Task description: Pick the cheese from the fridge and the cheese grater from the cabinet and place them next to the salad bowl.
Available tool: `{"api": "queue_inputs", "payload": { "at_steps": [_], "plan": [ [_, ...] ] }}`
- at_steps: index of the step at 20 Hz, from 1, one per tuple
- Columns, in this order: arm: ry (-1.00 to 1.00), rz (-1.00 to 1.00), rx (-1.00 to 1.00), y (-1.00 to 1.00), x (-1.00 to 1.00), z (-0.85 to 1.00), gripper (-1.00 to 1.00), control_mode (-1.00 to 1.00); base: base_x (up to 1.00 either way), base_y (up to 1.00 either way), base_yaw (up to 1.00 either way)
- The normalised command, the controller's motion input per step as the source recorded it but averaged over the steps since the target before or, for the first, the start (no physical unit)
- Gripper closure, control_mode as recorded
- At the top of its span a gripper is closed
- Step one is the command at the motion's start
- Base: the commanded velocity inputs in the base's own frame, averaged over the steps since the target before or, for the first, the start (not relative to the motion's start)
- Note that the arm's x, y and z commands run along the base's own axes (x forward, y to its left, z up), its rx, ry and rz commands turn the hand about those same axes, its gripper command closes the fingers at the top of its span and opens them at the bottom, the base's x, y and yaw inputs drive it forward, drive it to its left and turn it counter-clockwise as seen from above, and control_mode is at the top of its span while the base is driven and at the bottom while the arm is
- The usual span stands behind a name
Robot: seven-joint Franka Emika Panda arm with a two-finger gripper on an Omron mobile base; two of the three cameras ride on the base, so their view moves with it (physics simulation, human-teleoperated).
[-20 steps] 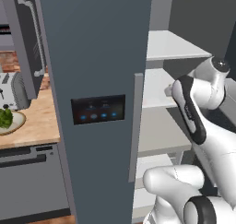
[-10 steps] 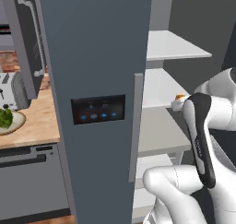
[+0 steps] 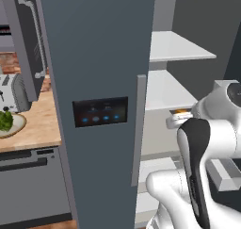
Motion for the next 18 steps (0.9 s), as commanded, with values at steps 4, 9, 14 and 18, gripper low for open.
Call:
{"api": "queue_inputs", "payload": {
  "at_steps": [4, 9, 14, 18],
  "plan": [
    [0.00, -0.12, 0.00, 0.16, -0.72, 0.02, 1.00, -1.00, 0.00, 0.00, 0.00],
    [0.00, -0.07, -0.01, 0.17, -0.14, 0.09, 1.00, -1.00, 0.00, 0.00, 0.00],
    [-0.06, 0.01, 0.00, 0.12, -0.17, 0.01, 1.00, -1.00, 0.00, 0.00, 0.00],
    [0.00, 0.00, 0.00, 0.00, 0.00, 0.00, 1.00, -1.00, 0.00, 0.00, 0.00]
  ]
}}
